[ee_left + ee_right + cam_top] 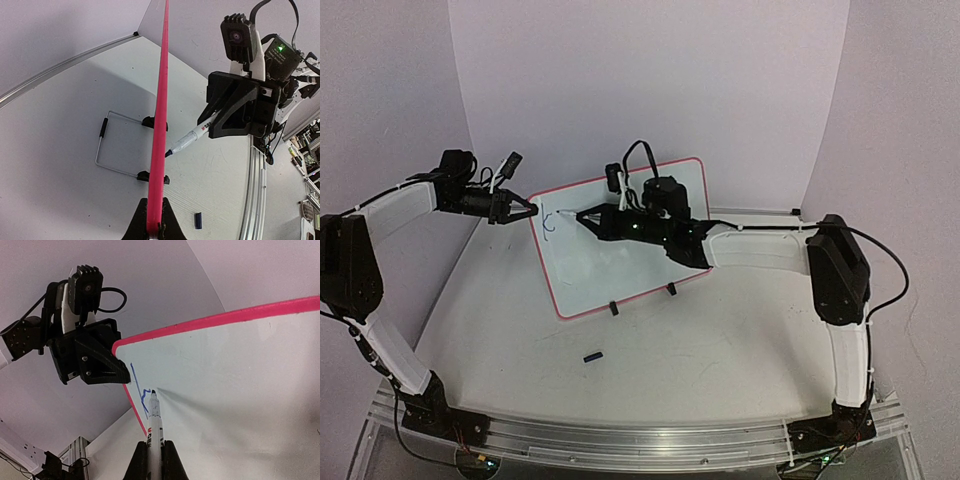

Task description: Write a sentence on the whiteboard

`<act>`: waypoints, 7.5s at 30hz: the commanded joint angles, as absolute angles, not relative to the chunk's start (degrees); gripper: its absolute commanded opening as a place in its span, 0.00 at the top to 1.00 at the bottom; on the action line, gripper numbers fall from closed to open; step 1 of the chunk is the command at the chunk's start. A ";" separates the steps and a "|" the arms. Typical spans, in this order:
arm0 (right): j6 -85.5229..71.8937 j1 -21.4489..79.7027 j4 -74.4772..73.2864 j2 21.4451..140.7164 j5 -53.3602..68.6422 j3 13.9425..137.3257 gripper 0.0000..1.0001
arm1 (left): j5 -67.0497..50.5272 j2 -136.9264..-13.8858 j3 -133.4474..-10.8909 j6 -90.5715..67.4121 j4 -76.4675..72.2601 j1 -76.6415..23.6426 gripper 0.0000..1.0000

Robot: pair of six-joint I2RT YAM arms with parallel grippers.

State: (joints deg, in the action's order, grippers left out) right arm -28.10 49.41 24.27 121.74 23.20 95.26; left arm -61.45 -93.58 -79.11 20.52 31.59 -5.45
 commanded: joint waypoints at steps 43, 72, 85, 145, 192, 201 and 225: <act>-27.45 49.05 27.64 117.85 26.54 94.27 1.00 | -58.27 -92.20 -79.72 21.88 35.06 -5.98 1.00; -28.33 49.08 24.98 124.45 22.34 100.33 1.00 | -58.39 -92.50 -79.89 21.80 35.09 -5.94 1.00; -27.14 49.06 31.97 116.12 27.10 91.50 1.00 | -57.92 -92.27 -79.89 21.81 35.24 -5.98 1.00; -24.98 49.00 24.10 120.70 20.10 95.01 1.00 | -57.68 -91.90 -79.96 21.95 35.45 -5.98 1.00; -28.34 48.25 28.19 117.03 16.86 84.74 1.00 | -57.68 -91.46 -79.98 21.97 35.54 -5.97 1.00; -28.47 48.34 28.43 116.49 17.55 84.44 1.00 | -57.72 -91.49 -79.98 21.99 35.52 -5.95 1.00; -26.50 45.37 27.19 107.58 29.47 80.28 1.00 | -57.28 -91.29 -79.95 22.00 35.61 -5.98 1.00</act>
State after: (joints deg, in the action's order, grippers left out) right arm -27.00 47.26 26.99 107.23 25.22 79.81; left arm -59.83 -92.66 -79.11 19.72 33.10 -5.66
